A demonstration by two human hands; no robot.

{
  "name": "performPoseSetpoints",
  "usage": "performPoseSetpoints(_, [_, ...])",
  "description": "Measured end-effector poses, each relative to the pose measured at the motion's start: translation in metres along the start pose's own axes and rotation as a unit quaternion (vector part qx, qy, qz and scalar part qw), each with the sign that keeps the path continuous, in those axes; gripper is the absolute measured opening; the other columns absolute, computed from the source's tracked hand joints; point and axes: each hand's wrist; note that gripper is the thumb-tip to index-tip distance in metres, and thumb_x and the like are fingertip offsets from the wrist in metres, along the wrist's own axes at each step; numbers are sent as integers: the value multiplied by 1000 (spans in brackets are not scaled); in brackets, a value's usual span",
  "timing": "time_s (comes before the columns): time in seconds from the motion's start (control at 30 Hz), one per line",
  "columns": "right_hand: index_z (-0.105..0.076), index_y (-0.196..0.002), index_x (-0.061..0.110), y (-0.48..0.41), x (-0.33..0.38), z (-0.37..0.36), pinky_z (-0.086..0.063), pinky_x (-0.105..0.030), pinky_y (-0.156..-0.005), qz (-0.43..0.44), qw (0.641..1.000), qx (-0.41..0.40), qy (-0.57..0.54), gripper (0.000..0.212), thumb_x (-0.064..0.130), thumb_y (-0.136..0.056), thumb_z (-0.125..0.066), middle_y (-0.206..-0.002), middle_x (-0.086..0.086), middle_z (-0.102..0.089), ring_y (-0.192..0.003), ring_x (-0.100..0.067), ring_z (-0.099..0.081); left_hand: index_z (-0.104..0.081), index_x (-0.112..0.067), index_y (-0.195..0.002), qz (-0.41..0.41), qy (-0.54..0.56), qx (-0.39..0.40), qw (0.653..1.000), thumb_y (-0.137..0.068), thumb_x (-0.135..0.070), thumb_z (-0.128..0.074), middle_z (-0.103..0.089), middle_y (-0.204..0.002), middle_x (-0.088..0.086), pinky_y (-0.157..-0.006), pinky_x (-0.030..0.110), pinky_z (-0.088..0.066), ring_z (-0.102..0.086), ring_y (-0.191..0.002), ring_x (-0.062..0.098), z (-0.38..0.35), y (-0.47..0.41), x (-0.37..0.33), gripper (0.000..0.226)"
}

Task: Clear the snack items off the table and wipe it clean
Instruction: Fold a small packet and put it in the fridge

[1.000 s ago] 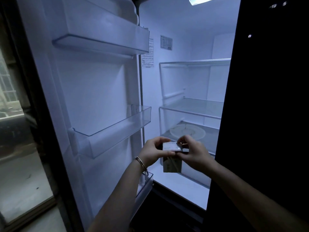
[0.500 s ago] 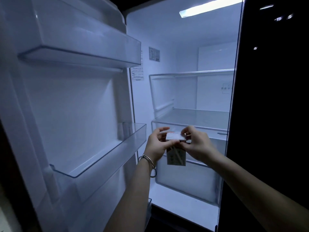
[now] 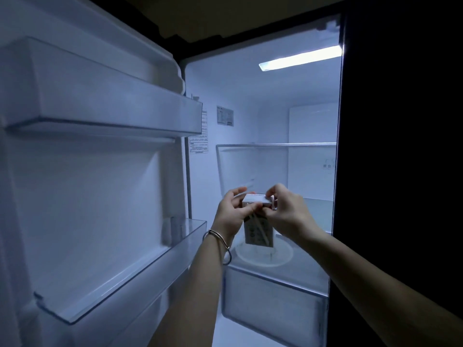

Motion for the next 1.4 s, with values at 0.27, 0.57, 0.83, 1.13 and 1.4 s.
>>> performPoseSetpoints(0.27, [-56, -103, 14, -31, 22, 30, -44, -32, -69, 45, 998, -29, 31, 24, 26, -83, -62, -96, -13, -67, -91, -32, -59, -53, 0, -124, -24, 25, -37, 999, -80, -5, -72, -66, -115, 16, -97, 39, -50, -63, -108, 28, -12, -24, -29, 48])
performPoseSetpoints(0.57, [-59, -98, 16, -74, 33, 42, -41, -30, -70, 74, 993, -76, 54, 20, 24, -80, -59, -94, -14, -68, -92, -34, -59, -67, -13, -108, -73, 9, -81, 994, -67, -39, -71, -69, -108, 12, -93, 42, -52, -63, -105, 31, -31, -49, -44, 49])
performPoseSetpoints(0.83, [-59, -100, 13, -104, 44, 38, -41, -32, -69, 73, 986, -131, 70, 22, 24, -81, -57, -95, -19, -67, -92, -37, -59, -70, -8, -97, -117, 7, -71, 991, -73, -31, -58, -68, -91, 3, -80, 30, -48, -60, -84, 15, -38, -81, -57, 36])
performPoseSetpoints(1.13, [-59, -97, 12, -151, 54, 35, -41, -32, -69, 38, 978, -185, 91, 22, 23, -79, -54, -93, -18, -66, -89, -38, -59, -68, -9, -101, -140, 44, -95, 985, -87, -20, -58, -70, -98, 6, -75, 22, -48, -60, -86, 13, -45, -130, -72, 21])
performPoseSetpoints(1.4, [-56, -99, 8, -190, 59, 31, -47, -35, -69, 24, 969, -209, 130, 22, 11, -78, -53, -93, -18, -64, -89, -40, -58, -65, -19, -101, -199, 45, -28, 979, -70, -13, -53, -69, -95, 3, -81, 38, -51, -60, -83, 12, -45, -171, -67, 34])
Point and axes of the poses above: each hand's wrist, its own y-axis away from the middle knuckle, its own z-axis out of the back of the hand, x = y × z
